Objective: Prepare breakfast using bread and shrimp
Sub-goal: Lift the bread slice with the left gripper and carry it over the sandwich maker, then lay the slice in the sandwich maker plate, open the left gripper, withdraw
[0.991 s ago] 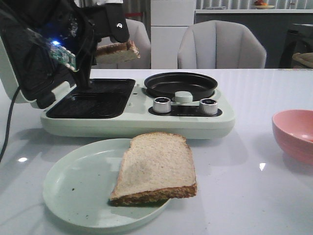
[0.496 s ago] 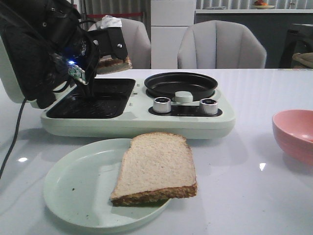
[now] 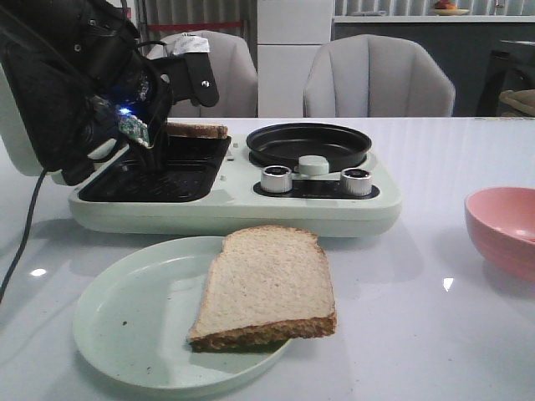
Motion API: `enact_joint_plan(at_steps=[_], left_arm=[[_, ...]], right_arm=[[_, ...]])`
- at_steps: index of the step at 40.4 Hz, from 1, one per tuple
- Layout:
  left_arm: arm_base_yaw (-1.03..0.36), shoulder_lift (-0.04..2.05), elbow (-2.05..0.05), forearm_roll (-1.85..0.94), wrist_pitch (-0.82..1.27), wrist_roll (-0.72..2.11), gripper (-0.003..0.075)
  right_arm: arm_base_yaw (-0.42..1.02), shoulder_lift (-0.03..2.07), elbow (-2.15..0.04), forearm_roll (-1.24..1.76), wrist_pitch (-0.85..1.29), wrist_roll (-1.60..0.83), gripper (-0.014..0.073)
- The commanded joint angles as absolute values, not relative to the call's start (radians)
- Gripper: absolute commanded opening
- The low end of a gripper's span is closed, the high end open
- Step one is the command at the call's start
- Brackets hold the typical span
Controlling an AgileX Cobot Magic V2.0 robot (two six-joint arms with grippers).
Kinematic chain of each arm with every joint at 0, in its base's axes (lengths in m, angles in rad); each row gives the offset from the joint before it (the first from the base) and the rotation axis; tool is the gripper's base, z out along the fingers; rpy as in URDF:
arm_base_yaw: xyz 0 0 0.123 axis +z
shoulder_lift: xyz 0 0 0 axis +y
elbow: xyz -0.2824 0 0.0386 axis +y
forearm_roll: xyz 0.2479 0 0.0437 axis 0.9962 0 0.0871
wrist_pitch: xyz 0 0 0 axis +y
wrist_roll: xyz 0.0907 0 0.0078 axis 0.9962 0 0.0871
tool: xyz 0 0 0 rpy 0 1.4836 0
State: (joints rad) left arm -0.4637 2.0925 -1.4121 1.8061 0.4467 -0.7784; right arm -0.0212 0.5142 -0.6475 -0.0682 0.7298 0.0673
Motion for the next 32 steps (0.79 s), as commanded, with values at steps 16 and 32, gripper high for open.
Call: enact_joint_plan(at_steps=[16, 32], left_arm=[[-0.469, 1.813, -1.233, 1.860, 0.414, -0.790, 0.0438], [-0.699, 1.550, -1.069, 1.440, 0.641, -0.748, 0.0437]], right_arm=[[-0.025, 0.525, -0.673, -0.072, 0.660, 0.064, 0.0518], [-0.025, 0.525, -0.673, -0.072, 0.660, 0.064, 0.0518]])
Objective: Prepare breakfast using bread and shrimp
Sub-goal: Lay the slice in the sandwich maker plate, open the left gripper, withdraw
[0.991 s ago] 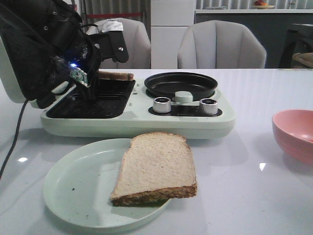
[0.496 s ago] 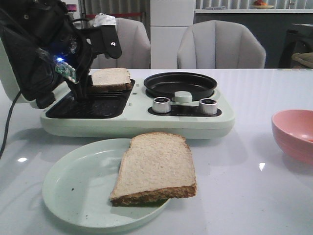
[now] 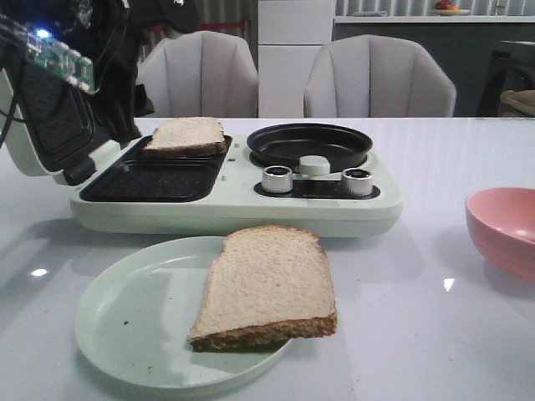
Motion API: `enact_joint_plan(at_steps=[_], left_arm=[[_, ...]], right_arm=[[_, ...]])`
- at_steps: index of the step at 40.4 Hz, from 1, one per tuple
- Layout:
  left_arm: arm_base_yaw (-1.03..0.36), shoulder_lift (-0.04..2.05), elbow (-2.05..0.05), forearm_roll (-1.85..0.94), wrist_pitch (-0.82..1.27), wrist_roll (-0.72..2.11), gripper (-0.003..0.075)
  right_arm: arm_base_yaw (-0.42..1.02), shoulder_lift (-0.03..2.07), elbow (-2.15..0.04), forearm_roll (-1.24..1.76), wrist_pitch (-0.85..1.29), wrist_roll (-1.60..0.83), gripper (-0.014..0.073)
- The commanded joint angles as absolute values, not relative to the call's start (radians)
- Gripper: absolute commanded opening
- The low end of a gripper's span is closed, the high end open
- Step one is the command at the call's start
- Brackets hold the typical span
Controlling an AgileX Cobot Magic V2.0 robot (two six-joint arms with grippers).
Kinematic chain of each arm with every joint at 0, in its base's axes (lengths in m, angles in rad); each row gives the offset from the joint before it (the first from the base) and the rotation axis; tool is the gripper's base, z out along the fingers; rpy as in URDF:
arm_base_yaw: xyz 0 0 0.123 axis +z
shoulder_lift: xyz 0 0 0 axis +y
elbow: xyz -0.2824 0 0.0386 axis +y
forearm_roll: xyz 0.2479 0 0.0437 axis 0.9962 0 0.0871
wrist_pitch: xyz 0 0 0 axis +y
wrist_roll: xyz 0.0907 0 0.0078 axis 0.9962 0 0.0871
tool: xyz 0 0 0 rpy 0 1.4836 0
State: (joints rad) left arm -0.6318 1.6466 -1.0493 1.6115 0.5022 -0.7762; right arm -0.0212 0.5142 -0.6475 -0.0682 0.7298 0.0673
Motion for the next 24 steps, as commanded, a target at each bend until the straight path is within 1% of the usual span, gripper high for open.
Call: enact_joint_plan(at_steps=[1, 6, 11, 24], left_arm=[[-0.716, 1.530, -1.069, 1.353, 0.673, -0.714, 0.0437], [-0.793, 1.449, -1.069, 0.996, 0.822, -0.512, 0.0437], [-0.827, 1.361, -1.069, 0.771, 0.935, -0.435, 0.0437], [-0.832, 1.064, -1.055, 0.289, 0.927, -0.228, 0.0437]], right_arm=[[-0.025, 0.525, -0.673, -0.072, 0.660, 0.064, 0.0518], [-0.025, 0.525, -0.673, -0.072, 0.660, 0.064, 0.0518], [-0.025, 0.525, -0.673, -0.072, 0.660, 0.064, 0.0518], [-0.025, 0.525, -0.673, -0.072, 0.660, 0.064, 0.0518]])
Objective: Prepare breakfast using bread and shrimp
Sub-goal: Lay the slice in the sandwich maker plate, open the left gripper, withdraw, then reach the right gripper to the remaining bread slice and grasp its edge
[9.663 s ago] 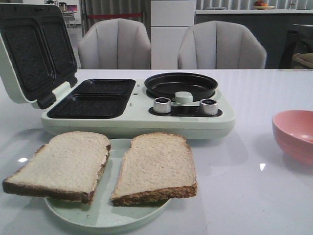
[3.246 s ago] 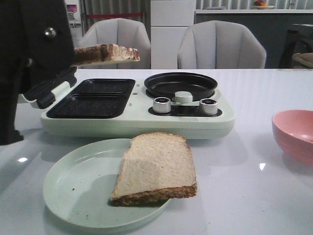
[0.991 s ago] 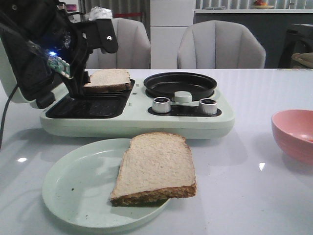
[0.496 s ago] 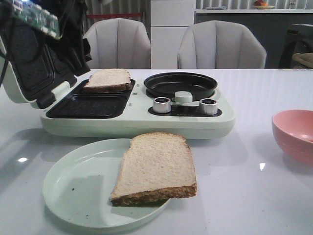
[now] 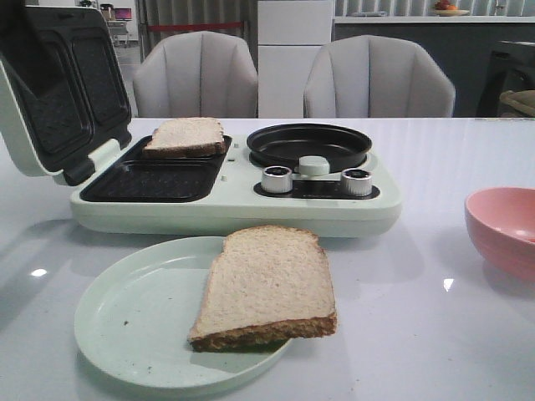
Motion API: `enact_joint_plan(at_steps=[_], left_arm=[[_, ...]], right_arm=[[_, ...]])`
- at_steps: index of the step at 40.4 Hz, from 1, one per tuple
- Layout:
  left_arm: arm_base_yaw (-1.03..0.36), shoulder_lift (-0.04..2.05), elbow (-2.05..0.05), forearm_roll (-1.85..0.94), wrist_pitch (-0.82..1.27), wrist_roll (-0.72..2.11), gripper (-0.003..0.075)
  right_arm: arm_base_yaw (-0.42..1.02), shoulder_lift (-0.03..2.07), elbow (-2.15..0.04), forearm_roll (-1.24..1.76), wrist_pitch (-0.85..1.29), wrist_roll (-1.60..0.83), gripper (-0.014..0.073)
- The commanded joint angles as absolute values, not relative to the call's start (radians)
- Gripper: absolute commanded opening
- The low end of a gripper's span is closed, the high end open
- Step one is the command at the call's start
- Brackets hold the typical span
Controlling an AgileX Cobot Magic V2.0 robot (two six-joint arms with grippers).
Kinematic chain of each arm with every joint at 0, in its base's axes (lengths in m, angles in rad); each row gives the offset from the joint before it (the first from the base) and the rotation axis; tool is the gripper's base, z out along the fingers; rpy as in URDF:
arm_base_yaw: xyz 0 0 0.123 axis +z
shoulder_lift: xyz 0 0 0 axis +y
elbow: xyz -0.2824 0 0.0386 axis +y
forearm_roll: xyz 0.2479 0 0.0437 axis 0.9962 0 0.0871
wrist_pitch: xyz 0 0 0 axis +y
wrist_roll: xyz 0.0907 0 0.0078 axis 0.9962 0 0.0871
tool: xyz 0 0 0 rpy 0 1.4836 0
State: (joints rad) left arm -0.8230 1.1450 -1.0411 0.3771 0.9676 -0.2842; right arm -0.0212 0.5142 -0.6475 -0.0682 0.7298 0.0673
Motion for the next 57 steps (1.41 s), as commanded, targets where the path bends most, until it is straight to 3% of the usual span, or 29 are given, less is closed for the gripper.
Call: enact_joint_plan(at_steps=[1, 20, 36, 57], left_arm=[[-0.832, 1.037, -1.048, 0.256, 0.914, -0.213, 0.0437], [-0.832, 0.649, -0.785, 0.110, 0.770, -0.175, 0.0436], [-0.832, 0.618, -0.730, 0.110, 0.602, -0.175, 0.0436], [-0.832, 0.618, -0.730, 0.110, 0.535, -0.175, 0.0436]], right_arm=[[-0.025, 0.525, -0.673, -0.072, 0.660, 0.064, 0.0518], [-0.025, 0.525, -0.673, -0.033, 0.637, 0.064, 0.0518], [-0.024, 0.657, -0.600, 0.185, 0.638, 0.057, 0.0518], [0.221, 1.191, -0.593, 0.971, 0.578, -0.503, 0.0517]])
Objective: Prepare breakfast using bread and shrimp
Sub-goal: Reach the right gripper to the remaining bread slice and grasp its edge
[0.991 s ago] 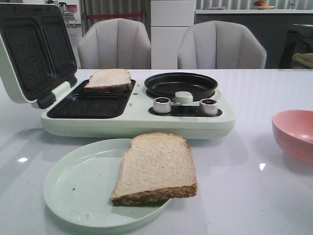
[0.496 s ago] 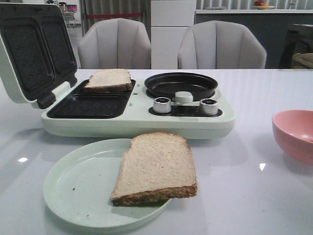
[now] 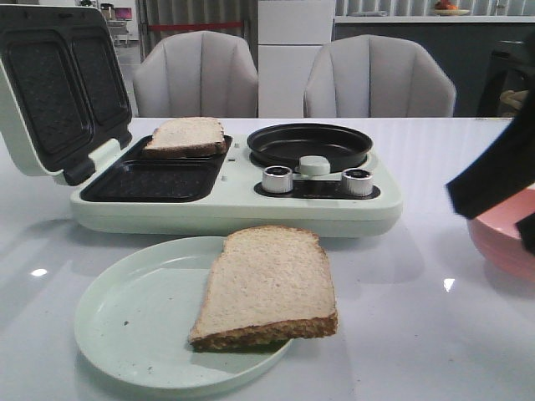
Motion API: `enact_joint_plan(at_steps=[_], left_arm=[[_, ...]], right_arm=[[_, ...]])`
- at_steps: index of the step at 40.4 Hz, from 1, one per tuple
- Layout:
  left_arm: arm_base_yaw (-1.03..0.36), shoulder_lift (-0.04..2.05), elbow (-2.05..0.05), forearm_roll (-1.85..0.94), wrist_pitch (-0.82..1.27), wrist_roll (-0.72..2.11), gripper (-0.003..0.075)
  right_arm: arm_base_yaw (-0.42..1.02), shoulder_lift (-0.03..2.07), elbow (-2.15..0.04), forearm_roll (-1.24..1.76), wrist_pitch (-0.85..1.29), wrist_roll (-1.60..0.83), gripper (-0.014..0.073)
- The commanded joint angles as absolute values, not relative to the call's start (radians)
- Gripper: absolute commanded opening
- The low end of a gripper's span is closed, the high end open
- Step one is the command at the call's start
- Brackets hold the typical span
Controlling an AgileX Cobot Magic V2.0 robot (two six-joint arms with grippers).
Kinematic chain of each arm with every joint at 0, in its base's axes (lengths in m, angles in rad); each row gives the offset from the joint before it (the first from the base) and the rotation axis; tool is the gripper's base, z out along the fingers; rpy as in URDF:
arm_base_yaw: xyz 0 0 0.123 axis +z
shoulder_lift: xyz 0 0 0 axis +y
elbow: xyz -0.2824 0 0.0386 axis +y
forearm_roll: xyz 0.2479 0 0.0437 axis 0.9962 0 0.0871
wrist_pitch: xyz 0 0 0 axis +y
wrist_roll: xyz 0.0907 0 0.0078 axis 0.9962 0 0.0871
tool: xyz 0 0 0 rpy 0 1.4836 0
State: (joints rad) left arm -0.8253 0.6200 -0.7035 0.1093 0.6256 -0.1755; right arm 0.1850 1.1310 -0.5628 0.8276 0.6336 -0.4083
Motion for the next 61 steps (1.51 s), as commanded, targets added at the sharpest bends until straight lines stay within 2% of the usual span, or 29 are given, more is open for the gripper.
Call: enact_joint_plan(at_steps=[1, 9, 30, 34, 39, 43, 61], left_arm=[[-0.832, 0.618, -0.730, 0.110, 0.532, -0.175, 0.0436], [-0.832, 0.618, -0.730, 0.110, 0.532, -0.175, 0.0436], [-0.832, 0.618, -0.730, 0.110, 0.532, -0.175, 0.0436], [-0.832, 0.618, -0.730, 0.110, 0.532, -0.175, 0.0436], [-0.832, 0.618, -0.730, 0.110, 0.532, -0.175, 0.0436], [-0.832, 0.618, -0.730, 0.110, 0.532, -0.175, 0.0436], [-0.832, 0.618, -0.730, 0.110, 0.532, -0.175, 0.0436]], right_arm=[[0.236, 1.213, -0.597, 1.003, 0.568, -0.526, 0.0517], [0.310, 1.404, -0.670, 1.160, 0.549, -0.677, 0.0517], [0.322, 1.733, -0.887, 1.173, 0.623, -0.682, 0.0509], [0.322, 1.752, -0.909, 1.173, 0.667, -0.686, 0.0433], [0.322, 1.752, -0.914, 1.173, 0.681, -0.714, 0.0286], [0.322, 1.752, -0.914, 1.169, 0.682, -0.715, 0.0218], [0.322, 1.739, -0.914, 1.166, 0.683, -0.718, 0.0067]])
